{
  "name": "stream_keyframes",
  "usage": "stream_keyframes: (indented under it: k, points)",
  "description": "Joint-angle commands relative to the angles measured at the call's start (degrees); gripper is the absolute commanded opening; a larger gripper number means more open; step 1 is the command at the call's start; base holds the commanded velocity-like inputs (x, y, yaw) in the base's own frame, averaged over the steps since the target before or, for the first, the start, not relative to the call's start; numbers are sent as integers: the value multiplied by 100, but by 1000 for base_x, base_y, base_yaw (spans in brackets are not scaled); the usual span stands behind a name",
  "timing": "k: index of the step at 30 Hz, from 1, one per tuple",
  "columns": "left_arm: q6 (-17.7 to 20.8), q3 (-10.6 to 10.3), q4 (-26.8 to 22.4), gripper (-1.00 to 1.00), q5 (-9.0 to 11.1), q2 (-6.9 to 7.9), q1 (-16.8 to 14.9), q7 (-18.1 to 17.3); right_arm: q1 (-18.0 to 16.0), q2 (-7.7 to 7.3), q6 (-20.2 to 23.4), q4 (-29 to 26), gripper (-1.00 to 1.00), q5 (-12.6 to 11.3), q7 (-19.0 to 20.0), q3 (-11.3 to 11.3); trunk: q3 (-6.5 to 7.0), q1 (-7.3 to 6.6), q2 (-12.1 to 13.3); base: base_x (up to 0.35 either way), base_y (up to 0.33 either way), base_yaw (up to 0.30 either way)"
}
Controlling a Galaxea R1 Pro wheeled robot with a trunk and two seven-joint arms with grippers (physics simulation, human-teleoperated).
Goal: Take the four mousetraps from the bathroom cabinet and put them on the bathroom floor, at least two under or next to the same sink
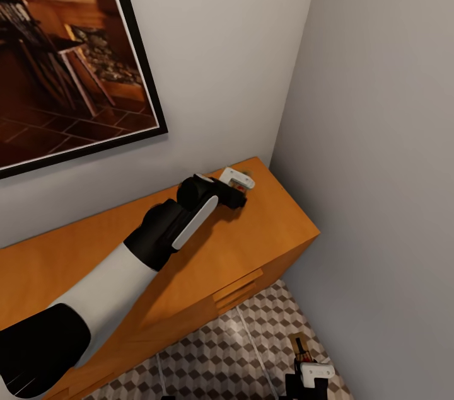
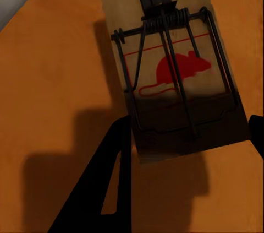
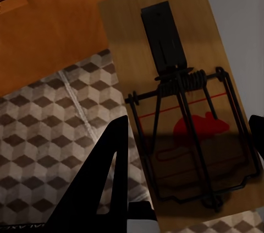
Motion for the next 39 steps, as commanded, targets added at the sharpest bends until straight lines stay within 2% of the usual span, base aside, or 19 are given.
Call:
stream_keyframes:
  k: [1, 6, 17, 29, 39]
  points:
    - [23, -8, -98, -100, 50, 1, -6, 54, -6, 1, -12, 4, -100, -30, -37, 48, -8, 3, -9, 0, 0, 0]
    - [30, -15, -294, -100, 50, 1, -6, 55, -6, 1, -12, 4, -100, -29, -37, 46, -8, 3, -9, 0, 0, 0]
    - [31, -43, -254, -100, 50, 74, -6, 55, -1, 5, -12, 4, -100, -30, -37, 47, -8, 3, -9, -35, 0, 0]
    - [31, -48, -221, -100, 50, 89, -6, 55, -4, 7, -12, 4, -100, -29, -37, 48, -8, 3, -9, -306, -3, 0]
    - [31, -53, -201, -100, 50, 89, -6, 55, -3, -1, -67, 4, -100, -22, -35, 45, -8, 3, -9, -331, -98, 0]
